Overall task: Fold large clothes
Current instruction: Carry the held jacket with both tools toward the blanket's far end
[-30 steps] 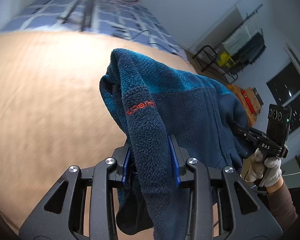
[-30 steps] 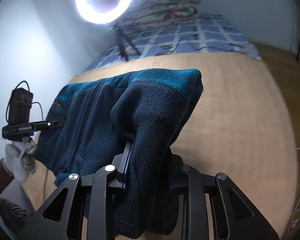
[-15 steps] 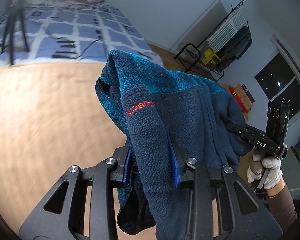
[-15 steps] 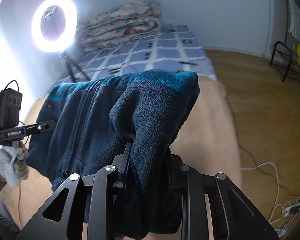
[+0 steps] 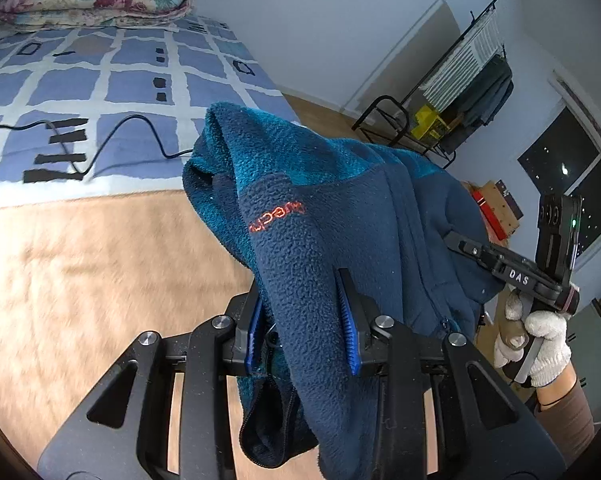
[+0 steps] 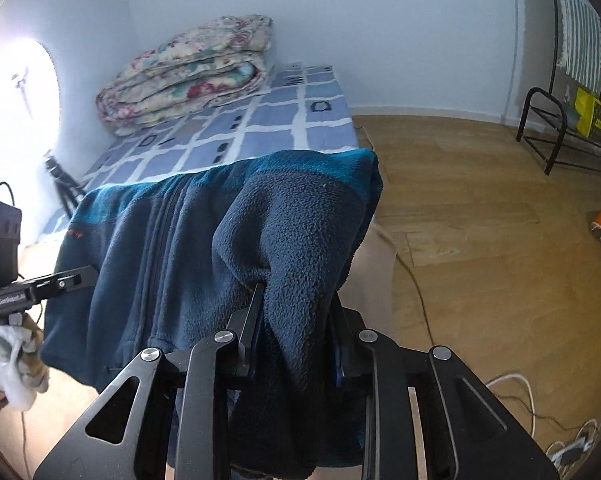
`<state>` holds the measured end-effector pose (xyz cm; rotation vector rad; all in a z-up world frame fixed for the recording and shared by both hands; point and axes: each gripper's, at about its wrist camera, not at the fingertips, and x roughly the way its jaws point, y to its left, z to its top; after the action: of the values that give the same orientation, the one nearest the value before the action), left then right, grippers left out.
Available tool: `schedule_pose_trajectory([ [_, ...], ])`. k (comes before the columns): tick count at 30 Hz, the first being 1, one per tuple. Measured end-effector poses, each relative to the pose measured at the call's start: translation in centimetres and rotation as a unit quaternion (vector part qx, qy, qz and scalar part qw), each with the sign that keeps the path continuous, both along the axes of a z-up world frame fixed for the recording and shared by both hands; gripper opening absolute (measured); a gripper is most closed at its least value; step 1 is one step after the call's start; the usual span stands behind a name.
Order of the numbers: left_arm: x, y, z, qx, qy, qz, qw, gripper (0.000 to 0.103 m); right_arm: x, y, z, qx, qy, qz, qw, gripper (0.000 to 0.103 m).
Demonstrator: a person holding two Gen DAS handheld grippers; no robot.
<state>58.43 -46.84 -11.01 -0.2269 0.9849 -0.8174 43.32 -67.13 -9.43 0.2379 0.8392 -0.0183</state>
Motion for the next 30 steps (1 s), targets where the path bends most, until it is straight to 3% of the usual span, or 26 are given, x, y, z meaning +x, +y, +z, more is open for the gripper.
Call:
schedule_pose_trajectory([
  [17, 3.1, -1.7, -3.4, 0.038, -0.013, 0.002, 0.9992, 0.032, 2.7, -3.0, -4.1, 0.009, 0.018, -0.019, 1.0, 0.024],
  [22, 3.0, -1.6, -3.5, 0.043, -0.013, 0.005, 0.999, 0.035, 2.6, -3.5, -4.7, 0.007, 0.024, -0.035, 0.999, 0.033],
  [30, 1.7, -1.8, -2.6, 0.074, -0.036, 0.009, 0.9966, 0.05, 2.0, -3.1, -3.6, -0.035, 0.026, -0.073, 0.996, 0.049],
])
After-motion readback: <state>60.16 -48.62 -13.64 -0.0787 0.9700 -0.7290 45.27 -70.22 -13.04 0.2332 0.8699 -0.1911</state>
